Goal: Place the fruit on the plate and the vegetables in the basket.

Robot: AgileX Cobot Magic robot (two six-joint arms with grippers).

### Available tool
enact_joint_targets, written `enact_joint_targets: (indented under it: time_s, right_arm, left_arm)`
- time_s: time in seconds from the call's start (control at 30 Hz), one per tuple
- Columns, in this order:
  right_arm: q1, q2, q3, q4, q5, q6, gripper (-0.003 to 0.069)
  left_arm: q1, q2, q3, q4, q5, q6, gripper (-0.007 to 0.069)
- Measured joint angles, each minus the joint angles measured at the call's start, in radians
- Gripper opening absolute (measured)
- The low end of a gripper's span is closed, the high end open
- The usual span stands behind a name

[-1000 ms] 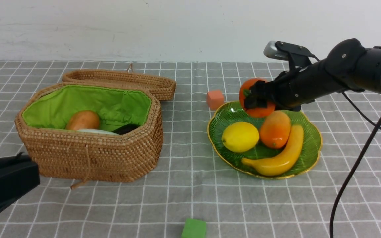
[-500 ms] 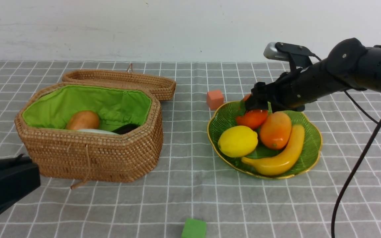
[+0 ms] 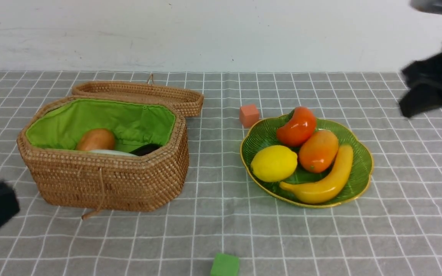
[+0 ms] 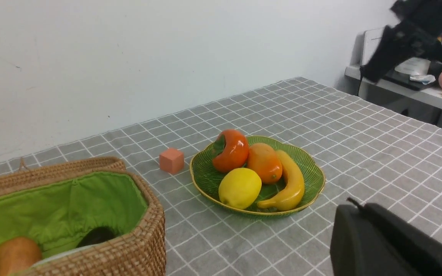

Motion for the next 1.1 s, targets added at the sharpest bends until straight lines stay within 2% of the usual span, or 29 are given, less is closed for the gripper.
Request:
enact_joint_targets:
  time_s: [0.1,0.27,0.47,0.53,0.8,1.1]
  right_arm:
    - [0.000,-0.158,0.119,-0.041,0.009,0.026,-0.0016]
    - [0.000,-0.589,0.414,-0.115,0.011,0.089,-0.0007]
    - [0.000,-0.990,0.650,-0.204,-0.048,0.216,-0.0006]
    - [0.000,-1.028,0.684,-0.217,-0.088,0.231,-0.0006]
    - [0.000,-1.086,0.959,-0.219,-0.537,0.297,0.0018]
    - [0.000,-1.080,1.193,-0.245,-0.615,0.303,0.0044]
  left_arm:
    - [0.000,-0.076,0.087,-0.001,-0.053,-0.014,-0.0013]
    - [0.000,-0.181,0.254,-0.001,-0.218,-0.019,-0.0013]
    - [0.000,-0.190,0.340,-0.005,-0.263,-0.020,-0.0013]
    - [0.000,-0.190,0.356,-0.006,-0.264,-0.020,-0.0013]
    - [0.000,-0.190,0.414,-0.008,-0.266,-0.023,-0.0013]
    - [0.000,-0.190,0.414,-0.008,-0.267,-0.024,-0.0013]
